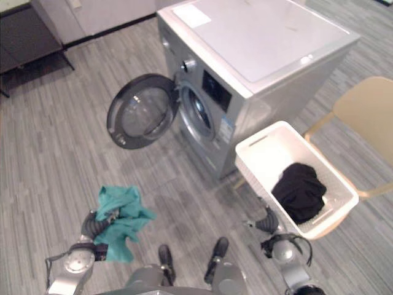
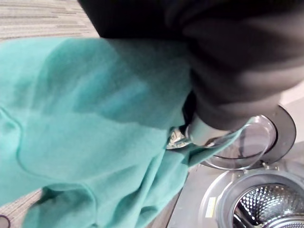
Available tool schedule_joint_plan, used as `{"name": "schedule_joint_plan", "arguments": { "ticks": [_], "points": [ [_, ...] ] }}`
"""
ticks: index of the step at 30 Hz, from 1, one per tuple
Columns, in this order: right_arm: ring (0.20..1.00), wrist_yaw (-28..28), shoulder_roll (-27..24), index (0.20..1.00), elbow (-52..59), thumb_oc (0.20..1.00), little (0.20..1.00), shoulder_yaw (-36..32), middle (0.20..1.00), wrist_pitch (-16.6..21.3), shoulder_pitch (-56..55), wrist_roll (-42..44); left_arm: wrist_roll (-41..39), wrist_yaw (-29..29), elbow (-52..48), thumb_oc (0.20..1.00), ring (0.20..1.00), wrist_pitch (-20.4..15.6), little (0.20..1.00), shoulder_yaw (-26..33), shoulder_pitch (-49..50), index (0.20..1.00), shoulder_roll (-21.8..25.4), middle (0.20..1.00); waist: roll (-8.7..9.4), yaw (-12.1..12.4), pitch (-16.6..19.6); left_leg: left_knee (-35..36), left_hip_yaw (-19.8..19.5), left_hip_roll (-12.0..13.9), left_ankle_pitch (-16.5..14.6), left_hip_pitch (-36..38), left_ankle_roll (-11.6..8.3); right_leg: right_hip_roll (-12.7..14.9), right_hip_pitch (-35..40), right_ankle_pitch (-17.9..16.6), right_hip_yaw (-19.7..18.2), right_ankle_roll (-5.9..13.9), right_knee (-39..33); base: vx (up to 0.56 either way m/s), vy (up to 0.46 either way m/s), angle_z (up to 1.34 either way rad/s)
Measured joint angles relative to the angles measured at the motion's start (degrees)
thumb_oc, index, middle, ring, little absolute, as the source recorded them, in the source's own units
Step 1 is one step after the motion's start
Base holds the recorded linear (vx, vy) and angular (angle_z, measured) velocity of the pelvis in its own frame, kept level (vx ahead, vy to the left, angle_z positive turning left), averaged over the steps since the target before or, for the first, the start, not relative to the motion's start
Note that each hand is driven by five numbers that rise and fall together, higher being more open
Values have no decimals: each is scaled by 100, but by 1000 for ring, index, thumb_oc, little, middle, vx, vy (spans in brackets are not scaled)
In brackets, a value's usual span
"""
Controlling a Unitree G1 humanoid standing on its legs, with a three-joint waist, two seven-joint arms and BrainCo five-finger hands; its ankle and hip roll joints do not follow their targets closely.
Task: Grab the laundry basket,head to the washer,open it,put in the laundry and shut it.
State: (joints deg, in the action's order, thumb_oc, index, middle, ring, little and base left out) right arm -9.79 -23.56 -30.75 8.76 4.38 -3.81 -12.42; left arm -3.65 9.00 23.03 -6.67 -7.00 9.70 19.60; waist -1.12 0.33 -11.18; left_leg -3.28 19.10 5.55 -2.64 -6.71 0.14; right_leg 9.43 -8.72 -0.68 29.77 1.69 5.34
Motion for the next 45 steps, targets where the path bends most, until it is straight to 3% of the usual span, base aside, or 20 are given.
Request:
{"name": "schedule_joint_plan", "arguments": {
  "ticks": [4,6,9,14,18,21,22,23,24,26,27,29,30,31,33,36,39,40,42,45],
  "points": [
    [1000,9,179,1000,-85,1000,1000,82,1000,-45,-10,-2,8,-33,-28,200,200,8,200,-56,-8,200,80,200,145,2,-1,41,-243,-393,11,147,213,508,-32,176,-224,289,757,133,149,45],
    [1000,3,135,1000,-70,1000,1000,187,1000,-55,-50,-2,12,-5,30,200,200,7,200,-168,-180,200,133,200,160,-123,-34,55,-727,-656,92,245,367,894,-709,321,-1167,384,2362,139,128,94],
    [1000,28,323,1000,64,1000,1000,534,1000,-15,11,-4,159,26,22,200,200,-3,200,-214,-345,200,520,200,368,-181,-90,410,-1040,-740,207,491,427,190,-1360,653,-2190,501,2434,218,29,75],
    [1000,12,326,1000,-52,1000,1000,504,1000,23,119,-3,225,17,120,200,200,28,200,-374,-532,200,452,200,427,-272,-251,516,-1554,-853,-92,706,493,-550,-1790,536,-1913,474,1138,350,-45,47],
    [1000,15,323,1000,-223,1000,1000,503,1000,-48,86,-3,233,0,160,200,200,56,200,-573,-605,200,336,200,380,-427,-328,609,-1891,-913,-399,1278,310,-528,-1772,97,-1612,453,233,415,-155,52],
    [1000,23,294,1000,-297,1000,1000,490,1000,-30,-177,-3,276,-61,48,200,200,51,200,-927,-616,200,213,200,171,-700,-172,156,-1908,-690,-631,1591,36,-652,-1371,-519,-1636,25,458,328,-157,81],
    [1000,31,283,1000,-376,1000,1000,414,1000,-22,-89,-3,279,-114,19,200,200,46,200,-1022,-563,200,173,200,217,-737,-106,-1330,-1415,-519,-597,1230,-219,-776,-861,-612,-1733,-414,297,320,-172,15],
    [1000,25,231,1000,-343,1000,1000,342,1000,32,-88,-2,280,-124,17,200,200,38,200,-1090,-527,200,161,200,167,-746,-5,-1908,-1252,-398,-589,1014,-293,-886,-695,-492,-1758,-723,197,399,-183,-27],
    [1000,8,106,1000,-357,1000,1000,331,1000,63,5,3,281,-170,16,200,200,38,200,-1069,-501,200,98,200,72,-740,64,-2403,-1271,-299,-384,898,-401,-1122,-475,-370,-1878,-933,122,257,-114,-39],
    [1000,4,112,1000,-410,1000,1000,299,1000,9,184,11,283,-183,22,200,200,34,200,-1070,-651,200,160,200,266,-590,32,-3141,-1156,-278,-624,376,-380,-1201,-272,-411,-2320,-1044,-107,151,18,-84],
    [1000,88,171,1000,-346,1000,1000,408,1000,85,241,64,283,-195,-31,200,200,33,200,-1055,-792,200,246,200,551,-503,-13,-2745,-1126,-471,-899,27,-332,-1182,-62,-503,-2662,-1012,-308,248,63,-108],
    [1000,100,305,1000,-342,1000,1000,566,1000,90,206,121,282,-199,-66,200,200,33,200,-1047,-770,200,274,200,706,-436,-18,-2075,-1145,-506,-910,-83,-289,-1196,168,-541,-2815,-995,-461,296,115,-92],
    [1000,99,464,1000,-388,1000,1000,689,1000,88,120,130,286,-201,-103,200,200,30,200,-1065,-739,200,294,200,730,-476,-17,-1180,-1351,-544,-692,-358,-290,-1306,611,-379,-3200,-744,-780,338,165,-110],
    [1000,107,464,1000,-386,1000,1000,747,1000,88,126,130,286,-201,-106,200,200,24,200,-1064,-716,200,295,200,726,-433,-30,-860,-1416,-495,-547,-394,-301,-1329,663,-456,-3174,-778,-807,339,183,-131],
    [1000,98,466,1000,-573,1000,1000,981,1000,62,163,125,288,-158,-84,200,200,34,200,-1060,-738,200,292,200,635,-335,-30,-276,-2424,-686,26,-906,-334,-1563,1016,-380,-4084,-657,-980,183,133,-165],
    [1000,119,453,1000,-661,1000,1000,984,1000,52,64,124,342,-180,-23,200,200,41,200,-1125,-730,200,281,200,514,-287,-59,-146,-2788,-633,501,-1097,-283,-1672,1238,-302,-4287,-619,-963,235,263,-149],
    [1000,78,304,1000,-764,1000,1000,888,1000,40,-86,124,460,-190,50,200,200,46,200,-1326,-495,200,128,200,244,-419,16,-14,-2692,-461,685,-667,-82,-1753,1447,67,-4574,-639,-806,170,233,-89],
    [1000,71,281,1000,-885,1000,1000,821,1000,17,-65,125,478,-200,91,200,200,55,200,-1336,-500,200,110,200,163,-497,19,256,-2538,-389,1022,-442,-107,-1775,1489,369,-4634,-586,-609,105,153,-51],
    [1000,64,318,1000,-877,1000,1000,609,1000,-1,-143,127,496,-212,97,200,200,55,200,-1340,-516,200,122,200,256,-463,24,736,-2063,-438,1127,-49,41,-1619,1154,799,-4575,-180,147,84,210,-87],
    [1000,24,357,1000,-850,1000,1000,529,1000,-4,-30,126,496,-196,94,200,200,90,200,-1280,-578,200,224,200,346,-491,23,777,-1441,-664,1032,106,268,-1172,744,1104,-4227,84,629,-19,181,-95]
  ]
}}
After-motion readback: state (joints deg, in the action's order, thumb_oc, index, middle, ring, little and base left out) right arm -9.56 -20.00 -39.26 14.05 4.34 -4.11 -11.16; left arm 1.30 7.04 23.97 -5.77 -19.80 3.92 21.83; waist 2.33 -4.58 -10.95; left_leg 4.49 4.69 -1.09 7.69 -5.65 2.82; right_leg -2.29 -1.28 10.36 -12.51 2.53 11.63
